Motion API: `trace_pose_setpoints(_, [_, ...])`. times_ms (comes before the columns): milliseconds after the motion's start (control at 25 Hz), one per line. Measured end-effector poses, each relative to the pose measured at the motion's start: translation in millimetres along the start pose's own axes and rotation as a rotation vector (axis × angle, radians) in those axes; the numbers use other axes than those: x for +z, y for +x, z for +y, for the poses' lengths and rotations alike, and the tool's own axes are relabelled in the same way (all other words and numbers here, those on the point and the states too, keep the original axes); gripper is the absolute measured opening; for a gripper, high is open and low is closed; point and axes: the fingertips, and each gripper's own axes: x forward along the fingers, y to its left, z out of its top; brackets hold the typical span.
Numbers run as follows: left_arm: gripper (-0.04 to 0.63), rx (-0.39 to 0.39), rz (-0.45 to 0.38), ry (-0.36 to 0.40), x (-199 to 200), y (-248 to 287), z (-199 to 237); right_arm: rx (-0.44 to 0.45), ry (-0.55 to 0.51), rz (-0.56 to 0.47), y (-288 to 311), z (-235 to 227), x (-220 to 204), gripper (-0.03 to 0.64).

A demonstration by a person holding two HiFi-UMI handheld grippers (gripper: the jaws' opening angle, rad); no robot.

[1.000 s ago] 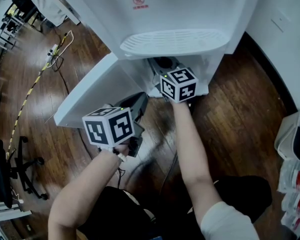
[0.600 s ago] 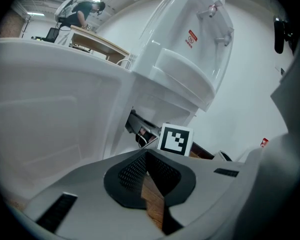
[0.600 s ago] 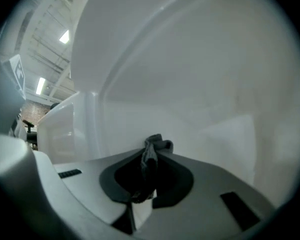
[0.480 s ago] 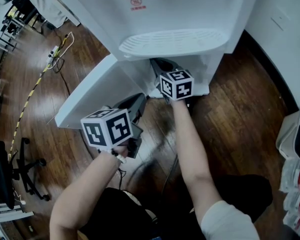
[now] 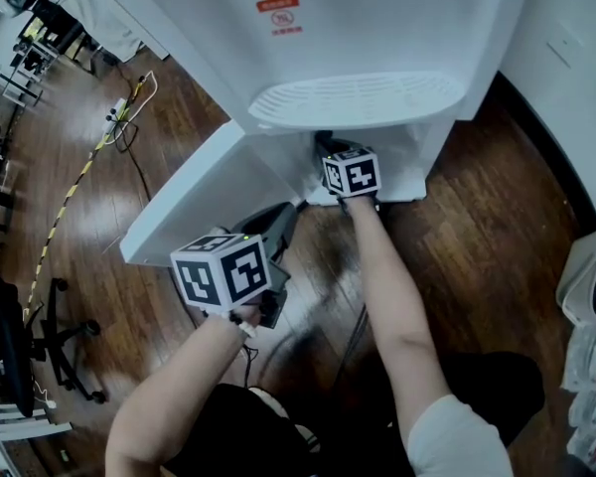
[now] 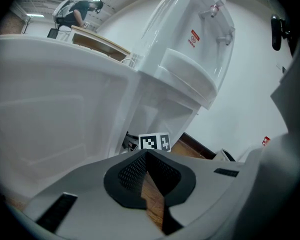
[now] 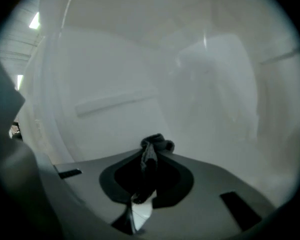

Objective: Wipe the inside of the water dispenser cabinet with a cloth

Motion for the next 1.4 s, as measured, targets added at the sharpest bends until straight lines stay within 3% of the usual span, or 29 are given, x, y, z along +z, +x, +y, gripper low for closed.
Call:
trace_pose_setpoints(200, [-0.012,0.047,0.011,-0.001,-3.1,2.9,12.7,-0.036,0.001,0.029,6.4,-4.8,-2.1,0.035])
trace_pose_setpoints(480, [-0.012,0.073,0.004,-0.031,-3.7,6.7,23.9,0.040,-0.032,-0.291,-17.7,9.6,66.9,0.035])
trace_pose_setpoints(720, [-0.012,0.061,0.011,-0.029,-6.1,7.2,21.4,0.073,-0.112,-0.418,-38.1,23.2,116.5,0.034])
trace_pose_setpoints(880, [-0.012,0.051,0.015,-0.049,-7.9,8.4,16.8,0.022,-0.054,-0.477,-38.0,18.0,142.6,0.032])
trace_pose_setpoints(1160, [-0.012,0.024,0.023,-0.068,-9.0,3.6,8.4,-0.096,0.109,-0.353,-11.1,-14.9,117.5,0.043])
trace_pose_setpoints(1400, [-0.012,0.021,0.022,-0.070,-8.4,-0.8,7.7,-0.190,0.175,-0.133,16.8,-34.8,46.0,0.041])
